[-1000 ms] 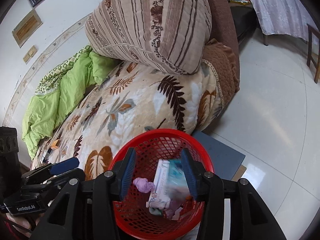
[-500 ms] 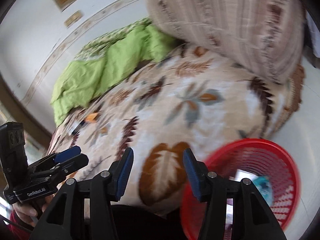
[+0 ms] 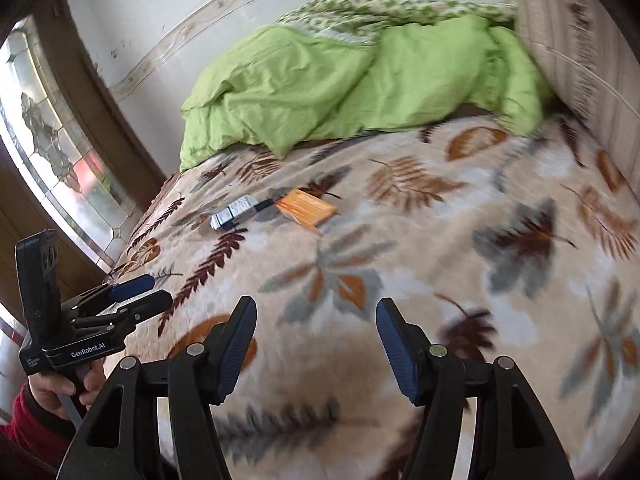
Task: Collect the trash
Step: 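Grasp the white medicine box with the left tool while the right tool grasps the orange ointment box, then hold the white box and orange box lifted above the bed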
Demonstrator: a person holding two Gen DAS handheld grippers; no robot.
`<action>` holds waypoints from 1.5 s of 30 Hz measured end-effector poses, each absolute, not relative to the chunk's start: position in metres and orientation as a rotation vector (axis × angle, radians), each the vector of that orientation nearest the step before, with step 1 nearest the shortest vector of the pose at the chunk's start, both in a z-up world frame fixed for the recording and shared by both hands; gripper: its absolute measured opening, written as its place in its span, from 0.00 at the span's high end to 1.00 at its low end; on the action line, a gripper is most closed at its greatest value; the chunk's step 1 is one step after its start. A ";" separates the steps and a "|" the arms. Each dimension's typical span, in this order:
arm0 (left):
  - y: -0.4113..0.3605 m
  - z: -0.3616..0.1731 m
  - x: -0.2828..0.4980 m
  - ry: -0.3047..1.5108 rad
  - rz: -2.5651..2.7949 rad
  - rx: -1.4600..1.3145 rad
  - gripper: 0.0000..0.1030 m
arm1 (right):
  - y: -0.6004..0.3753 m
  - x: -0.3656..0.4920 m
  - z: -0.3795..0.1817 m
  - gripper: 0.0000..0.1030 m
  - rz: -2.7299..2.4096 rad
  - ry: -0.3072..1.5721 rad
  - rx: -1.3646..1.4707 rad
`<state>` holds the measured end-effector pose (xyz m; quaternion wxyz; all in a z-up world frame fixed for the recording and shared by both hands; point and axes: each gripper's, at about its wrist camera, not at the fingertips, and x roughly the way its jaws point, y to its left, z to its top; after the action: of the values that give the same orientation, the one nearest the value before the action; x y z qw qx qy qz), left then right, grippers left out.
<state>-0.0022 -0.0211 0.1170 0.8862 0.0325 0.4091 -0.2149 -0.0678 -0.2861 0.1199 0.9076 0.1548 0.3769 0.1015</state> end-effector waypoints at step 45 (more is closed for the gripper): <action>-0.039 0.033 0.176 0.921 -0.323 0.195 0.58 | -0.224 0.085 0.035 0.47 0.191 0.914 0.202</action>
<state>0.1757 -0.0392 0.0327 0.8787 0.0934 0.4418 -0.1547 0.0855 -0.2243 0.0350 0.8882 0.0971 0.4396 0.0921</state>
